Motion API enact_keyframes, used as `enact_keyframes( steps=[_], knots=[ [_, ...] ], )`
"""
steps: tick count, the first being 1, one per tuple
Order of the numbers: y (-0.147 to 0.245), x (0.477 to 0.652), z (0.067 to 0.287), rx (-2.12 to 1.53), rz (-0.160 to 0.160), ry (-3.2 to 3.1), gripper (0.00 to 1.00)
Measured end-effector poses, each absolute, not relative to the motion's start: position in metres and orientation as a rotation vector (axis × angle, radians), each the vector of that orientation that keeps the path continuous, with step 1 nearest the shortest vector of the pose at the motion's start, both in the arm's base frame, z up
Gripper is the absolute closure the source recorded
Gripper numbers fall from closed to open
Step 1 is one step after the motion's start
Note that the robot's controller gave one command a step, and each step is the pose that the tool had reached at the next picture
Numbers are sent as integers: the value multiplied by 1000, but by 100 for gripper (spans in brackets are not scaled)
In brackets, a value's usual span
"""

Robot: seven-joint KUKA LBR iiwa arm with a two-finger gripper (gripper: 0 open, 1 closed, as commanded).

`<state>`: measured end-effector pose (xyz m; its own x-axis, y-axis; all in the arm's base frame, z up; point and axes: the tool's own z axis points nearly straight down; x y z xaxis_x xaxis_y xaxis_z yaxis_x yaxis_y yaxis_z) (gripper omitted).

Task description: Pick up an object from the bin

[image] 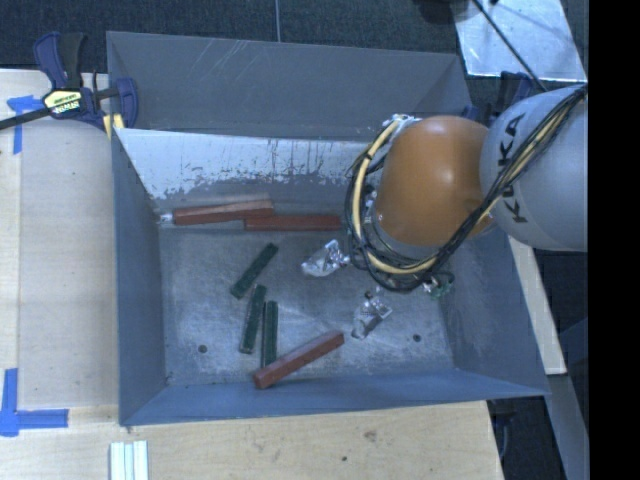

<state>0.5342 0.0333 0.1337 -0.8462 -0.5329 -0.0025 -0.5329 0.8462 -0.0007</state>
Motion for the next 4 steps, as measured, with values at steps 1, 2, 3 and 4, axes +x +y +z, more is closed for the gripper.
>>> enact_keyframes(
  steps=[1, 2, 3, 4],
  knots=[
    [33, 534, 134, -871, 0, 3015, 0],
    [52, 508, 76, -1152, -4, 2899, 100],
    [52, 508, 76, -1153, -4, 2899, 100],
    [52, 508, 77, -1153, -3, 2899, 100]
  ],
)
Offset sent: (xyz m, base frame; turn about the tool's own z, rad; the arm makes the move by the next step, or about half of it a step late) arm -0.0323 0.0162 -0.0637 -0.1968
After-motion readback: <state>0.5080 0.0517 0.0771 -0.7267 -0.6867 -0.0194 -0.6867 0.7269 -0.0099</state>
